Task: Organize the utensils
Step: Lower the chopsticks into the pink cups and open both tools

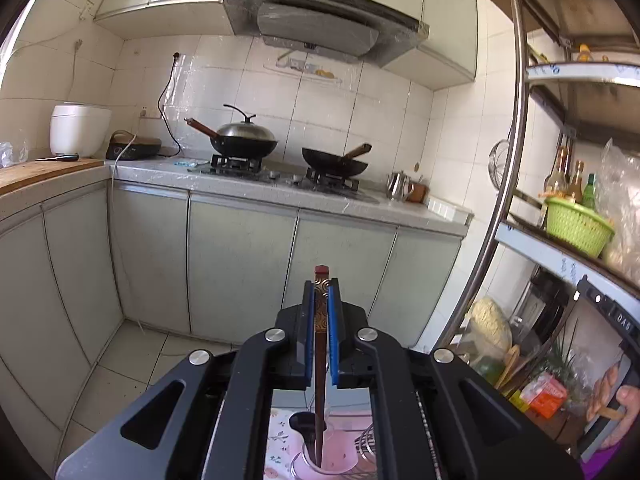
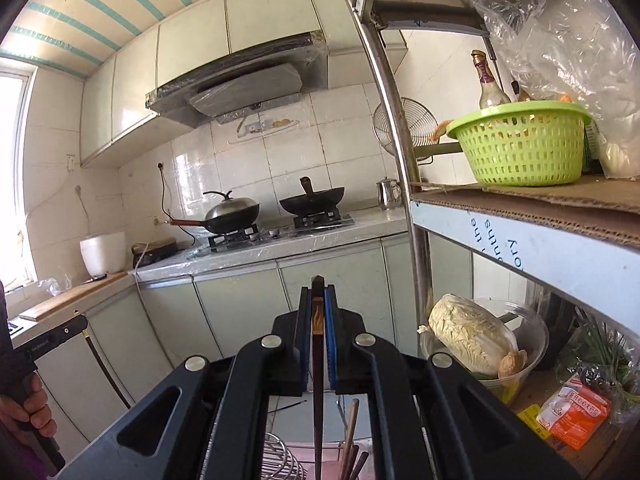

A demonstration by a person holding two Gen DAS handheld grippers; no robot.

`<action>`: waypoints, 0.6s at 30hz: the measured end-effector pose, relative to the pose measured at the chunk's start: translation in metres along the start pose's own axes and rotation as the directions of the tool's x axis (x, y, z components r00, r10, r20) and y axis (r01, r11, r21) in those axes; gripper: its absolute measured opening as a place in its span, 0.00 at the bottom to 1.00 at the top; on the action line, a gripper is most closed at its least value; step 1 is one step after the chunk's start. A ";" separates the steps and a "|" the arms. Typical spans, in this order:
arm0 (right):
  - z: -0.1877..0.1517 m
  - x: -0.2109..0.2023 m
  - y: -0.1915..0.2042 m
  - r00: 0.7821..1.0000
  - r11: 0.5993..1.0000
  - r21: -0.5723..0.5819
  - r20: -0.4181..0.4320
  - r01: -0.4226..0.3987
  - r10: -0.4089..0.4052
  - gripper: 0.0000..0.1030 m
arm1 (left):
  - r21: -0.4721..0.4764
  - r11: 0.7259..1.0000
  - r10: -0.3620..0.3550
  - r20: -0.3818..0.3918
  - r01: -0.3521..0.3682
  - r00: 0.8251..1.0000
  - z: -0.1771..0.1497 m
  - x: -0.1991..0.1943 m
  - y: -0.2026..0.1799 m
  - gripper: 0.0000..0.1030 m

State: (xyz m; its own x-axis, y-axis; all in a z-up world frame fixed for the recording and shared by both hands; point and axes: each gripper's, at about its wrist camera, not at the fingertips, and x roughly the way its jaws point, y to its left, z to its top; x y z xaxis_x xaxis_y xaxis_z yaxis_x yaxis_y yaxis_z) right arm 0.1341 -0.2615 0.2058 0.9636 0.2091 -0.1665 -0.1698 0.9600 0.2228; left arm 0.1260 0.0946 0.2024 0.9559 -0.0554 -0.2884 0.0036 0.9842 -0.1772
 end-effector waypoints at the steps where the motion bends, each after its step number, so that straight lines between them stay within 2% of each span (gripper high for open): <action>1: -0.004 0.002 0.000 1.000 1.000 -0.004 -0.006 0.004 -0.004 0.06 | 0.001 1.000 -0.004 -0.015 0.004 1.000 -0.005 0.003 0.000 0.05; 10: -0.037 0.018 -0.003 0.995 0.999 -0.019 -0.090 0.029 -0.031 0.06 | -0.022 1.000 -0.008 -0.135 0.005 0.991 -0.046 0.028 0.010 0.05; 18: -0.063 0.019 -0.021 0.986 0.998 -0.004 -0.151 0.065 -0.065 0.06 | -0.038 0.999 0.004 -0.201 -0.012 0.980 -0.067 0.043 0.019 0.05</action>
State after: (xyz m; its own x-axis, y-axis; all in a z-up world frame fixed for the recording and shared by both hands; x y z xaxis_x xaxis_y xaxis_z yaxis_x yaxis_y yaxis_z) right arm 0.1432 -0.2660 0.1378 0.9302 0.1721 -0.3241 -0.1075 0.9723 0.2076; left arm 0.1478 0.0996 0.1233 0.8775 -0.0836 -0.4722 -0.0195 0.9776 -0.2094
